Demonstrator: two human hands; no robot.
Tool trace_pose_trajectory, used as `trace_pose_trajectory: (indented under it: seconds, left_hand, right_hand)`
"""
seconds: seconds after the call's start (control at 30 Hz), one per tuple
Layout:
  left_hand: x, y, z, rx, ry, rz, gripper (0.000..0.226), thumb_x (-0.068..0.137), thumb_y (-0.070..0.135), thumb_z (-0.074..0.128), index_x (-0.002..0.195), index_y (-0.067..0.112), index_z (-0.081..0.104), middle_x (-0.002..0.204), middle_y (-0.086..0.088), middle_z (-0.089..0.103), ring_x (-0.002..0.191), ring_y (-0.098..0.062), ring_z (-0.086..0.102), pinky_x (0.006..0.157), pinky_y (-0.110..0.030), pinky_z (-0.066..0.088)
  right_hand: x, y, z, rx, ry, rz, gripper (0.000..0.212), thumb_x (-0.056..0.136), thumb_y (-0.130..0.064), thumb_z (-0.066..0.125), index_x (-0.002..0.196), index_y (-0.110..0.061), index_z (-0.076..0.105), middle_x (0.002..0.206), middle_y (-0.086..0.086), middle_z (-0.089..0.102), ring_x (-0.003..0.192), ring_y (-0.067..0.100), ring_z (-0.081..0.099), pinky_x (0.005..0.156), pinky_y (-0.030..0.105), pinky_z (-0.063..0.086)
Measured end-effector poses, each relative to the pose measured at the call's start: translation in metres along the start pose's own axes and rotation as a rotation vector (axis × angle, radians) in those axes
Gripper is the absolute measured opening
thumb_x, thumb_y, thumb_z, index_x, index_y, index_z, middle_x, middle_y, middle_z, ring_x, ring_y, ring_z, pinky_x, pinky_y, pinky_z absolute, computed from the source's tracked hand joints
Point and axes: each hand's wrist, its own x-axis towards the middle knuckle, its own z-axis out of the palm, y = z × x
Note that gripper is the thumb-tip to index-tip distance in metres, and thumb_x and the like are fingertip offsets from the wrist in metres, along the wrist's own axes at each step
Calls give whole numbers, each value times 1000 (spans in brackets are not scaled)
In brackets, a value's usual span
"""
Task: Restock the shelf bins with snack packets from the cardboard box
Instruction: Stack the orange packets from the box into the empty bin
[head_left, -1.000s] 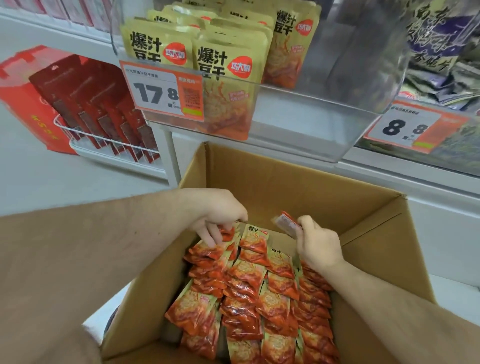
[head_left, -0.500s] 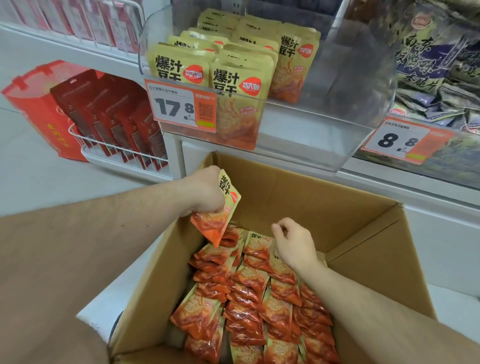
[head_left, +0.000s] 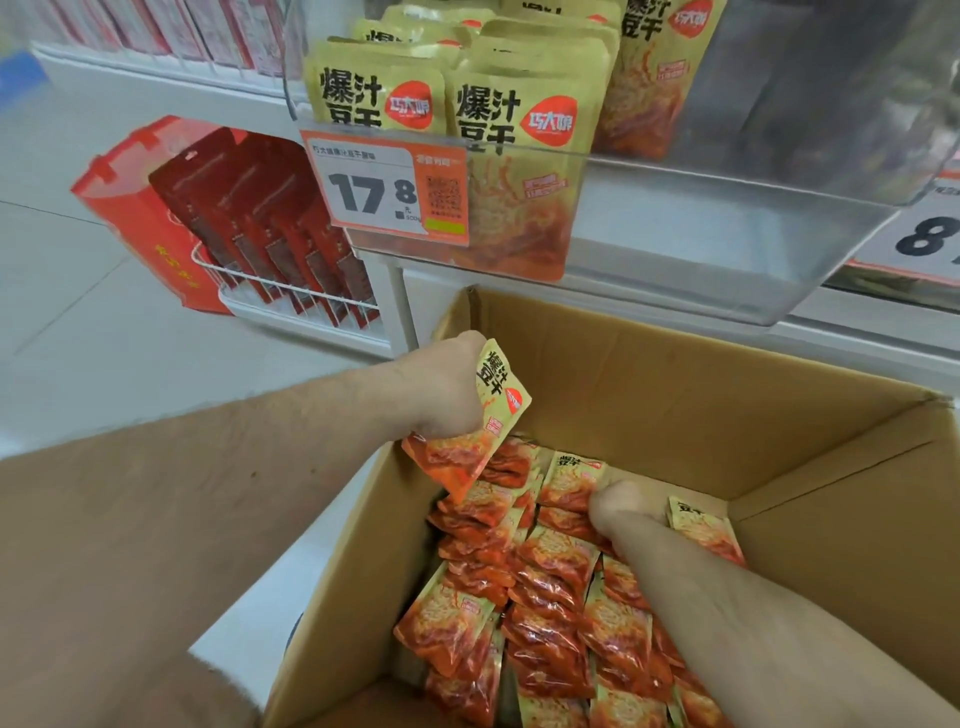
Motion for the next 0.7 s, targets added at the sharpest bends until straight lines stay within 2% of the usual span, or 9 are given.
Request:
trace_pose_trajectory:
  seconds: [0.07,0.13,0.23,0.3,0.37,0.43,0.5,0.57,0.7]
  left_hand:
    - [2,0,-2,-76,-26,-20,52,91,2,60,134,18,37,114,-8,57,97,-25,59,73,-37,54]
    - [3,0,-5,-160,-35,-43,46,89,-3,57,127,16,40,107,-9,57,93,-25,58,68,-35,50]
    - [1,-3,-6,-309,-74,-67,38,86,-9,53,120,8,48,112,-17,60,101,-29,60,74,-37,48]
    - [-2,-3,-6,-428,-111,-90,29,86,-11,51,110,4,52,113,-17,63,99,-28,60,77,-38,50]
    - [-9,-1,-5,-543,-144,-104,25,90,-13,45,108,2,55,109,-15,66,94,-26,64,73,-35,52]
    - [-17,3,-4,-653,-159,-122,31,93,-13,41,115,2,55,109,-19,68,89,-29,68,69,-36,55]
    - [-24,7,-3,-767,-171,-126,34,92,-13,39,119,1,53,113,-23,68,92,-34,70,81,-44,58]
    - [-31,14,-4,-885,-182,-127,32,92,-7,39,120,0,53,113,-24,69,97,-37,71,92,-51,55]
    - [-44,29,-3,-1028,-243,-70,32,102,24,44,116,4,64,106,-18,74,94,-34,72,85,-49,57]
  right_hand:
    - [-5,4,-5,64,27,-4,25,97,-16,48,78,-5,62,91,15,71,82,30,67,61,31,49]
    - [-23,8,-17,102,65,-8,25,92,-9,49,70,-5,61,74,12,67,66,27,62,52,27,42]
    - [-60,16,-32,272,143,-50,21,93,-7,49,79,-1,63,81,15,67,72,29,61,59,30,44]
    - [-86,21,-43,348,176,-125,23,98,-17,49,86,-5,65,90,15,71,76,29,62,66,33,48]
    - [-118,24,-54,388,192,-211,23,100,-21,47,89,-13,65,92,10,71,81,27,64,70,34,50]
    - [-149,24,-64,430,193,-292,25,102,-18,43,86,-14,61,83,7,67,76,24,61,67,35,47]
    - [-177,20,-70,523,164,-342,26,102,-13,42,81,-12,57,75,9,60,66,21,54,59,34,43]
    - [-195,13,-74,585,157,-368,26,101,-10,41,81,-10,57,73,10,59,62,20,51,55,30,39]
    - [-213,1,-80,606,205,-391,23,99,-9,42,85,-7,61,76,8,60,66,21,52,59,32,41]
